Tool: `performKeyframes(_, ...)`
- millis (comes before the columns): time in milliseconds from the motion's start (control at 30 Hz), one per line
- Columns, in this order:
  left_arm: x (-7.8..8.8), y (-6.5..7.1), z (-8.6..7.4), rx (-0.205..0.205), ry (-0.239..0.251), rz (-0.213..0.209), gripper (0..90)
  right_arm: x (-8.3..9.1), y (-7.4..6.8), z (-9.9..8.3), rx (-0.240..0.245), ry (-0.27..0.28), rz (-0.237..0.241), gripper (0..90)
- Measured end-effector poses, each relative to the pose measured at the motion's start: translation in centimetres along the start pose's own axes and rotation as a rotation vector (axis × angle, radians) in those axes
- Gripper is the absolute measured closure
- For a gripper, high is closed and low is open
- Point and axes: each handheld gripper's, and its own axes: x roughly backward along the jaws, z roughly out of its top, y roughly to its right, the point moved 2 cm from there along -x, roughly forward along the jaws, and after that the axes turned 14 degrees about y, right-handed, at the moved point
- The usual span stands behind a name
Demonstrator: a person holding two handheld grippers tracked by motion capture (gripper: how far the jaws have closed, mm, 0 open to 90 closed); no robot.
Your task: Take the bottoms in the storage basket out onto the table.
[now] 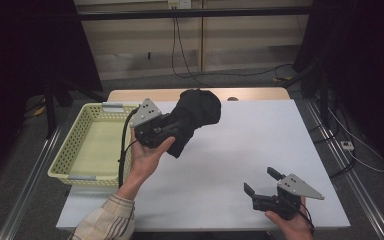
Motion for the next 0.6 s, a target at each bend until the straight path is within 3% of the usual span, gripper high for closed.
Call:
performKeyframes(267, -0.8, 0.0, -1.2, 0.019, -0.05, -0.014, 71.6, 0.0, 0.0, 0.0, 0.0, -0.002, -0.001, 4.5)
performKeyframes(600, -1.5, -0.5, -2.6, 0.026, -0.107, -0.002, 71.6, 0.0, 0.0, 0.0, -0.003, -0.004, -0.003, 4.5)
